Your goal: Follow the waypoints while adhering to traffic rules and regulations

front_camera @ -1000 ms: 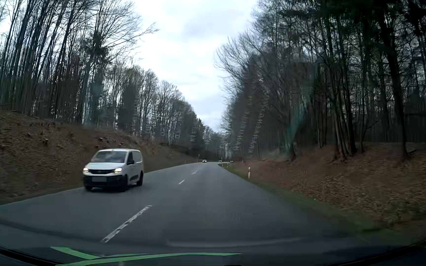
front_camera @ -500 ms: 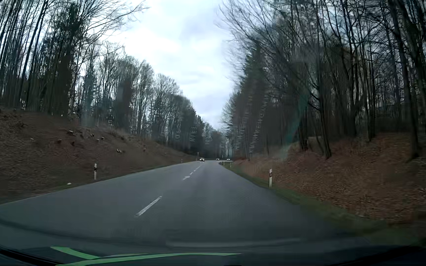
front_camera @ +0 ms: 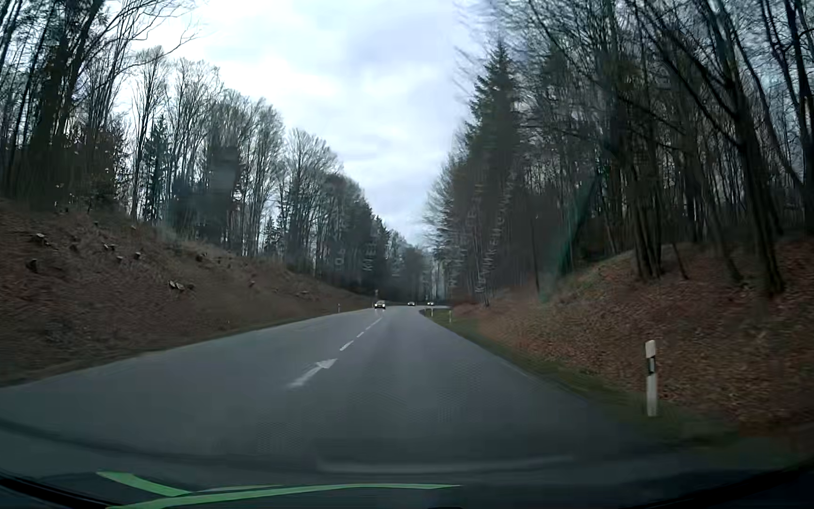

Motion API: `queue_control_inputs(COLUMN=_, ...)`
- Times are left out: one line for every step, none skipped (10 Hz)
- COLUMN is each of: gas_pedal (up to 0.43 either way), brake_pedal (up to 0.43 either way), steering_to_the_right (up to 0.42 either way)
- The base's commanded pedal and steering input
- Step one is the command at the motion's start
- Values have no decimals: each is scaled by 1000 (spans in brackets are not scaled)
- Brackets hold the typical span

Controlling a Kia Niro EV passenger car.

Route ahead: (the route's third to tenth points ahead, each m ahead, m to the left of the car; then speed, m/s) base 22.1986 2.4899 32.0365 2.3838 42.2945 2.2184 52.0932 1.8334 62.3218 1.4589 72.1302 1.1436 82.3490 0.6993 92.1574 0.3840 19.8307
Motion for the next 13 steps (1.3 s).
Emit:
queue_control_inputs(gas_pedal=197, brake_pedal=0, steering_to_the_right=2)
queue_control_inputs(gas_pedal=197, brake_pedal=0, steering_to_the_right=2)
queue_control_inputs(gas_pedal=197, brake_pedal=0, steering_to_the_right=2)
queue_control_inputs(gas_pedal=189, brake_pedal=0, steering_to_the_right=1)
queue_control_inputs(gas_pedal=189, brake_pedal=0, steering_to_the_right=1)
queue_control_inputs(gas_pedal=189, brake_pedal=0, steering_to_the_right=1)
queue_control_inputs(gas_pedal=189, brake_pedal=0, steering_to_the_right=1)
queue_control_inputs(gas_pedal=189, brake_pedal=0, steering_to_the_right=1)
queue_control_inputs(gas_pedal=189, brake_pedal=0, steering_to_the_right=1)
queue_control_inputs(gas_pedal=177, brake_pedal=0, steering_to_the_right=1)
queue_control_inputs(gas_pedal=177, brake_pedal=0, steering_to_the_right=1)
queue_control_inputs(gas_pedal=177, brake_pedal=0, steering_to_the_right=1)
queue_control_inputs(gas_pedal=177, brake_pedal=0, steering_to_the_right=1)
